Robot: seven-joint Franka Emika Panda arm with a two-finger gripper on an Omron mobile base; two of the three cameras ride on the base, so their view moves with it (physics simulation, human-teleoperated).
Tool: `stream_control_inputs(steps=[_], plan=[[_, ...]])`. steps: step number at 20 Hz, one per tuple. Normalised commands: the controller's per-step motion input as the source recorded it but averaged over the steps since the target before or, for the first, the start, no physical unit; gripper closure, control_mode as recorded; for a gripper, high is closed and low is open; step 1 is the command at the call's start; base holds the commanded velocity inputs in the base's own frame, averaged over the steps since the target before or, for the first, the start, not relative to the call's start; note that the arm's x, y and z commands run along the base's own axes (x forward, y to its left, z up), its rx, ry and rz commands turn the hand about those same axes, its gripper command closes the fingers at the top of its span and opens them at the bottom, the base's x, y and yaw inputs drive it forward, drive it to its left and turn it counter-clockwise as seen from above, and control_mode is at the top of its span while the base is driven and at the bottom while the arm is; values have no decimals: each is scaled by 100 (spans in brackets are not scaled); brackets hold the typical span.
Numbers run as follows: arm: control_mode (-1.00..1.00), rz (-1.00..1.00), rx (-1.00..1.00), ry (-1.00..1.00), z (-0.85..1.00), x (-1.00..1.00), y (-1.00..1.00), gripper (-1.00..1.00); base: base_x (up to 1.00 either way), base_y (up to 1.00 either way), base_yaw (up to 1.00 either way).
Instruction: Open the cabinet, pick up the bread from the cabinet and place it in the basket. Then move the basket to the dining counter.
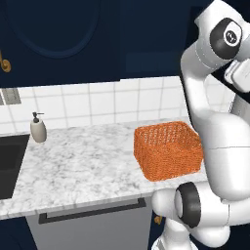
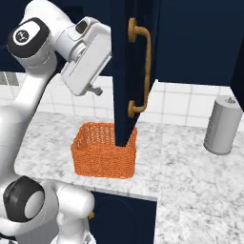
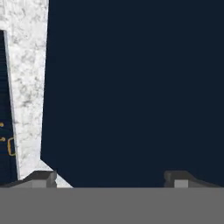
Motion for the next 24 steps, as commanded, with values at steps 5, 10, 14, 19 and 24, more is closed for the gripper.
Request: stream_control_inputs(steps=[5,10,14,19,24], plan=[[-100,0,25,-3,-4,5,-25,-100,0,0,0],[-100,7,21,-5,-3,15,56,-100,0,0,0],[-100,13,22,-8,-17,47,81,-100,0,0,0],[-100,11,11,-14,-38,83,72,-100,0,0,0],[-100,1,21,-29,-68,8,34,-100,0,0,0]])
